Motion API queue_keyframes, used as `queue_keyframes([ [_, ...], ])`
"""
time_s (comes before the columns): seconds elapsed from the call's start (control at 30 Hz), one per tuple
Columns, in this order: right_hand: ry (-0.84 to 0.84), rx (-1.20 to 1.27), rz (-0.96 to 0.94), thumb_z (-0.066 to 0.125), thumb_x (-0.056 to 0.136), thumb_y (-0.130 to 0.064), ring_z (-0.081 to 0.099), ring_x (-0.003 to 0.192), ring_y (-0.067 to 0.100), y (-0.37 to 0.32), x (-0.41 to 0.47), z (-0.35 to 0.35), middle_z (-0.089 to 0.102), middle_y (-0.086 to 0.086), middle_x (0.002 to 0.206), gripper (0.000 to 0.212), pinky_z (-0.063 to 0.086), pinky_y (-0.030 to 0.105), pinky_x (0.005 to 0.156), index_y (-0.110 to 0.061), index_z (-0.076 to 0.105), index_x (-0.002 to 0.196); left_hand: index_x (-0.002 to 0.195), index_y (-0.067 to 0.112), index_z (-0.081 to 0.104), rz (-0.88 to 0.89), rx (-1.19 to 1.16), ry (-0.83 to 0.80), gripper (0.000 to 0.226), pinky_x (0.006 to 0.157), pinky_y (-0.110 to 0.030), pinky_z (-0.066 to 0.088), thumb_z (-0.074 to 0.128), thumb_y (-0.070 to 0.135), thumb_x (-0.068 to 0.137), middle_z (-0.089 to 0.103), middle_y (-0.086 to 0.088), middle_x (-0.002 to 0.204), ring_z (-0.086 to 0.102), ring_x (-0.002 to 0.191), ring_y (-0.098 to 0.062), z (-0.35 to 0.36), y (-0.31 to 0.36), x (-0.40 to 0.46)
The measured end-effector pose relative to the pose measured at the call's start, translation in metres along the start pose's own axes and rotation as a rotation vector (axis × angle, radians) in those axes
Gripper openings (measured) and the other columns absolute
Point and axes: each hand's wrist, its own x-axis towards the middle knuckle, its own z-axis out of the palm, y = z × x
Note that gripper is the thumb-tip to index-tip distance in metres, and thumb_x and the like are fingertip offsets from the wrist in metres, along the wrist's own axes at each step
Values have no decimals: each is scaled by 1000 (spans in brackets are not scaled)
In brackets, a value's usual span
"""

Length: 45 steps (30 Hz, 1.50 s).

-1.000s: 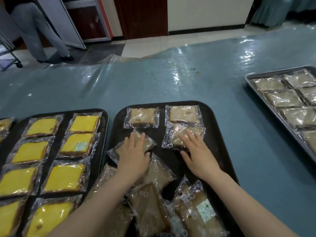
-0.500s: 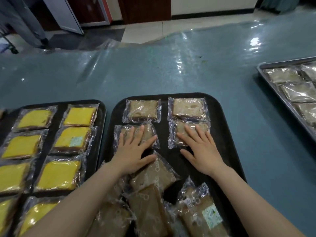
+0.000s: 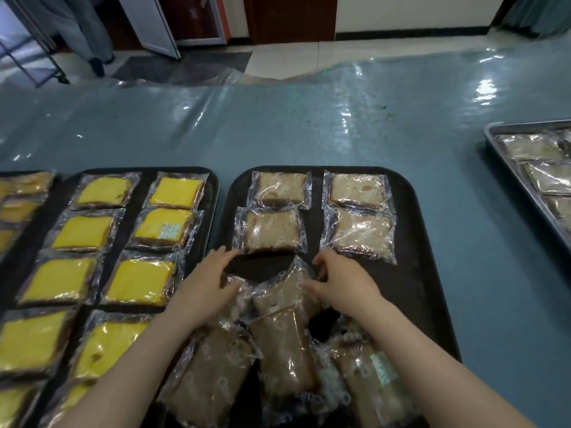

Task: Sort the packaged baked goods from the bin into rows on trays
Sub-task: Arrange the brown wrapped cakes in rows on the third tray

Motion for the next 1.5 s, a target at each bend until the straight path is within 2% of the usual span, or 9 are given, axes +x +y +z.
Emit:
queue_keyframes([
  [0.17, -119, 22, 94, 75, 78, -40, 60, 89, 19, -7, -15, 14, 62, 0, 101, 47, 53, 39, 77, -19, 50, 112, 148, 34, 22, 8, 87, -46, 75, 104, -31, 32, 62, 43, 85, -9, 9, 158, 19, 142, -13, 11, -7, -43],
  [0.33, -172, 1, 135, 77, 72, -39, 52, 67, 7, 8, -47, 12, 56, -8, 77, 34, 38, 24, 52, -24, 47, 78, 145, 43, 22, 108, -26, -43, 81, 92, -22, 38, 70, 32, 80, -7, 15, 157, 32, 137, -11, 28, 1, -56],
  [0.47, 19, 227, 198, 77, 73, -32, 54, 68, 5, 26, -70, 2, 58, -8, 76, 28, 36, 21, 52, -23, 51, 78, 145, 45, 18, 308, 66, -148, 86, 85, -15, 41, 72, 27, 80, -12, 21, 154, 41, 120, 3, 31, 15, -53],
  [0.57, 243, 327, 326, 77, 76, -28, 60, 84, 17, 41, -74, -18, 63, 0, 95, 39, 44, 27, 61, -17, 51, 104, 149, 36, 11, 435, 288, -102, 86, 112, -22, 15, 66, 18, 85, -14, 12, 155, 11, 140, -5, 29, 27, -43],
  [0.7, 427, 14, 327, 73, 82, -30, 35, 133, 33, 56, -79, -24, 31, 15, 149, 93, 32, 44, 108, -18, 12, 152, 150, 27, 7, 169, 436, 157, 80, 116, -42, 5, 57, 12, 89, -5, -9, 159, 0, 145, -29, 36, 44, -47],
  [0.83, 248, -108, 142, 53, 94, -39, 12, 145, 33, 52, -74, -10, 16, 8, 159, 68, 20, 48, 116, -29, 17, 151, 149, 28, -7, -81, 365, 36, 76, 113, -55, 10, 44, 42, 94, -5, -13, 158, 2, 143, -41, 60, 51, -64],
  [1.0, 46, -230, 116, 44, 96, -48, -9, 146, 36, 51, -67, 3, -5, 3, 162, 63, 6, 55, 115, -36, 15, 150, 147, 29, -19, -71, 366, -75, 76, 112, -57, 1, 29, 55, 95, -11, -6, 159, -5, 144, -37, 69, 42, -61],
  [1.23, 68, -224, 11, 51, 95, -44, -4, 147, 27, 60, -67, 3, 5, -4, 162, 54, 8, 53, 115, -42, 31, 144, 144, 36, -22, 169, 373, -322, 92, 113, -53, -3, 45, 63, 87, -25, 4, 155, -15, 144, -25, 53, 34, -26],
  [1.5, 71, -301, 45, 33, 99, -46, -29, 140, 30, 54, -58, 14, -20, 3, 159, 64, -15, 53, 109, -38, -3, 150, 143, 39, -16, 579, 553, -318, 84, 113, -37, -3, 51, 39, 93, -19, 12, 150, -14, 142, -12, 45, 47, 10],
])
